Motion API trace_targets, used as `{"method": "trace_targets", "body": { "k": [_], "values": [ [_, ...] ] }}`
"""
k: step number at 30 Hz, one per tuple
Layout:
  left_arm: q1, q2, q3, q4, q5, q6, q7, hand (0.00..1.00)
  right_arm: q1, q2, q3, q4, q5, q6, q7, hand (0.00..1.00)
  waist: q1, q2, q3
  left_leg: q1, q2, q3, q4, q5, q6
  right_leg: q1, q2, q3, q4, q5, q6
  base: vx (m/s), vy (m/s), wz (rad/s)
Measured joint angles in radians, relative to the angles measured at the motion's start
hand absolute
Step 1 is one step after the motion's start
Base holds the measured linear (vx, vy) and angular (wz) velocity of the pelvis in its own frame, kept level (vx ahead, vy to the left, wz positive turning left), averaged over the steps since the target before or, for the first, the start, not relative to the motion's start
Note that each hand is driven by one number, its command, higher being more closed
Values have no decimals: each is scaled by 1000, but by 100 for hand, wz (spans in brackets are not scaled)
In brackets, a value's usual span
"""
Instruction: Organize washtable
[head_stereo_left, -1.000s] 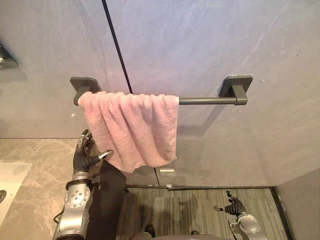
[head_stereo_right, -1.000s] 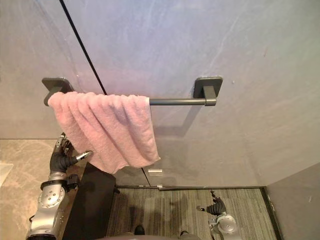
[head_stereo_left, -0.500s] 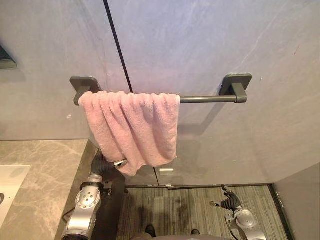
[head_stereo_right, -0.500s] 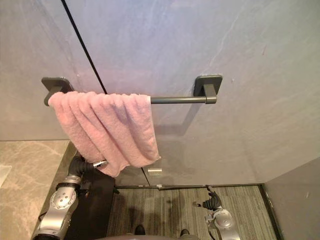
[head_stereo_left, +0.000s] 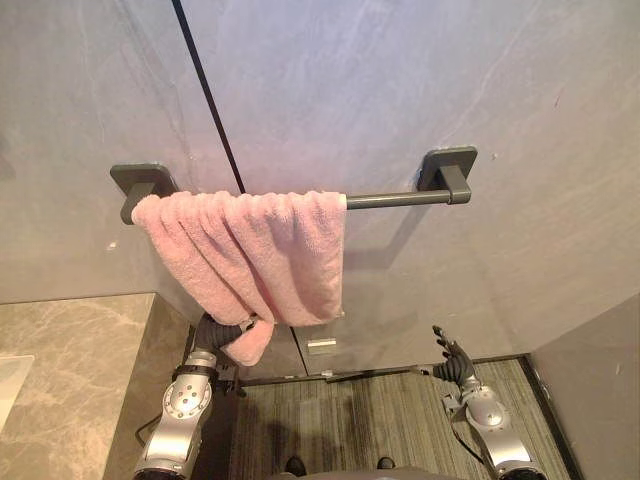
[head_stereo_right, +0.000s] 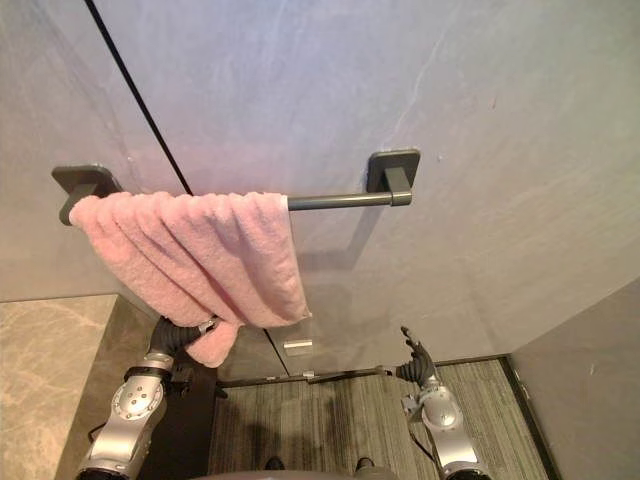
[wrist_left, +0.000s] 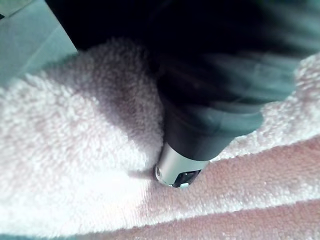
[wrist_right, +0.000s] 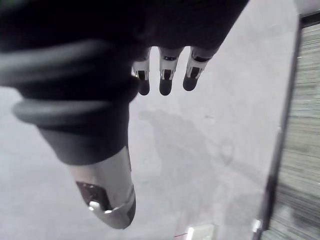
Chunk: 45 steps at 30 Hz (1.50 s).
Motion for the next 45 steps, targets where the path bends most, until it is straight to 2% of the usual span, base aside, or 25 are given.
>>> {"method": "trace_targets", "body": {
  "k": [3,6,11,15,21,28,30,35,36,45],
  "values": [
    [0,0,0,-4,0,0,0,100,0,-23,25,-107,19,-17,18,0,0,0,0,0,1,0,1,0,0,1,0,2,-1,2,-1,-23,-16,-2],
    [0,-3,0,-12,-2,-1,1,100,1,-53,65,-220,73,-54,41,0,3,0,0,1,3,10,3,0,0,-2,1,20,-1,2,-1,-33,-21,-7],
    [0,-9,-1,-17,-5,-4,2,100,-11,-83,127,-293,139,-72,57,0,3,-1,0,2,4,13,4,-1,0,-3,2,25,-1,2,-1,-10,-10,-2],
    [-9,-36,-12,-17,-22,-6,4,100,-63,-118,196,-297,196,-74,88,0,9,-1,-1,-1,4,13,7,-1,1,0,2,26,2,2,-1,0,0,0],
    [-14,-43,-43,-18,-31,-14,4,100,-132,-137,251,-294,205,-74,88,0,23,-2,-1,-11,6,-6,22,-2,3,-1,2,19,9,1,-1,-29,-21,4],
    [-15,-43,-50,-18,-41,-19,4,100,-216,-121,292,-229,208,-72,84,0,36,-5,-3,-21,4,-33,23,4,9,0,0,-4,13,1,-1,-44,-18,10],
    [-17,-43,-52,-18,-43,-19,4,100,-230,-114,293,-200,209,-70,83,0,52,-9,-6,-24,3,-36,23,6,8,-1,0,-7,12,1,-1,-8,-8,2],
    [-26,-43,-74,-18,-51,-19,5,100,-279,-104,315,-161,228,-68,83,0,54,-18,-10,-35,2,-56,21,13,8,-1,-1,-28,10,1,-1,-17,-20,13],
    [-32,-43,-78,-18,-51,-19,4,100,-291,-97,323,-153,228,-66,83,100,55,-19,-11,-37,3,-58,21,15,8,-2,0,-30,10,1,-1,-24,-13,6],
    [-44,-43,-78,-18,-71,-19,4,100,-335,-74,345,-124,254,-49,83,100,59,-26,-14,-42,3,-66,17,21,9,-4,0,-36,10,2,-2,-21,-7,2]
  ]
}}
